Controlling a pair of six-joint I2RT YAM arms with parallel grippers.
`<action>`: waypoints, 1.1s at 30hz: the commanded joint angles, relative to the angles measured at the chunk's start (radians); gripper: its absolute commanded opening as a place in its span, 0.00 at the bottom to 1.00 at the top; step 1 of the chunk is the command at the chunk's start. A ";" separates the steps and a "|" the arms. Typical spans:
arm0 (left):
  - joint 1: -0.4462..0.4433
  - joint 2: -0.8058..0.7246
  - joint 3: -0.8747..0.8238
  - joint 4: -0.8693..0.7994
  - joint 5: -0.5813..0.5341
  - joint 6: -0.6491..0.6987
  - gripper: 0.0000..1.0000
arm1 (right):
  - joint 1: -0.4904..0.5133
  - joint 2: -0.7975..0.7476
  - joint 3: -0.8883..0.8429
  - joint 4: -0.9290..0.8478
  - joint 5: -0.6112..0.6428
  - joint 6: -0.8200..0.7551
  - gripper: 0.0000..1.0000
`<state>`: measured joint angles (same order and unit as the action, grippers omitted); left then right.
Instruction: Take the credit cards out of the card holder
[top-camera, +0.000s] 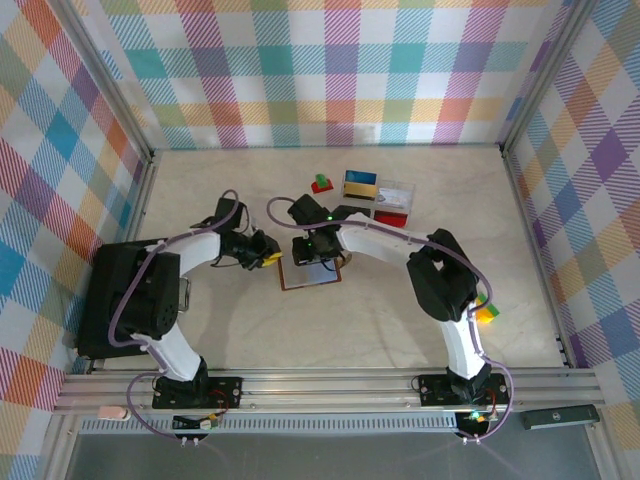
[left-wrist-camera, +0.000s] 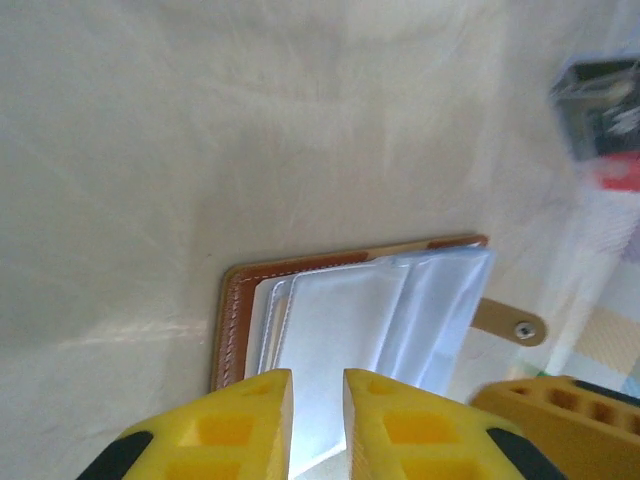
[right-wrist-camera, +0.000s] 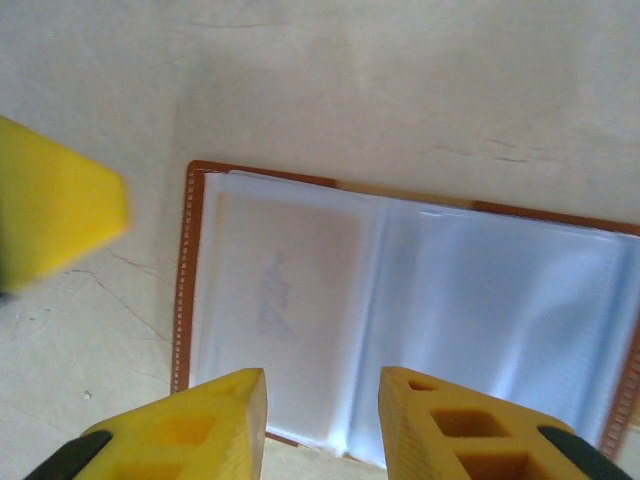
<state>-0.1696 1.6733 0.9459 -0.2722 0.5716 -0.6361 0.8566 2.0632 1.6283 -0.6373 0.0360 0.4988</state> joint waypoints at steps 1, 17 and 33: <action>0.071 -0.066 -0.022 -0.085 -0.053 -0.002 0.23 | 0.027 0.050 0.074 -0.082 -0.003 -0.064 0.36; 0.213 -0.181 -0.068 -0.172 -0.142 0.025 0.63 | 0.088 0.233 0.283 -0.277 0.005 -0.174 0.49; 0.216 -0.204 -0.060 -0.218 -0.191 0.037 0.80 | 0.086 0.278 0.253 -0.288 0.048 -0.150 0.38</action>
<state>0.0357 1.4967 0.8795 -0.4515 0.3939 -0.6090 0.9382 2.3013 1.8957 -0.8909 0.0673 0.3424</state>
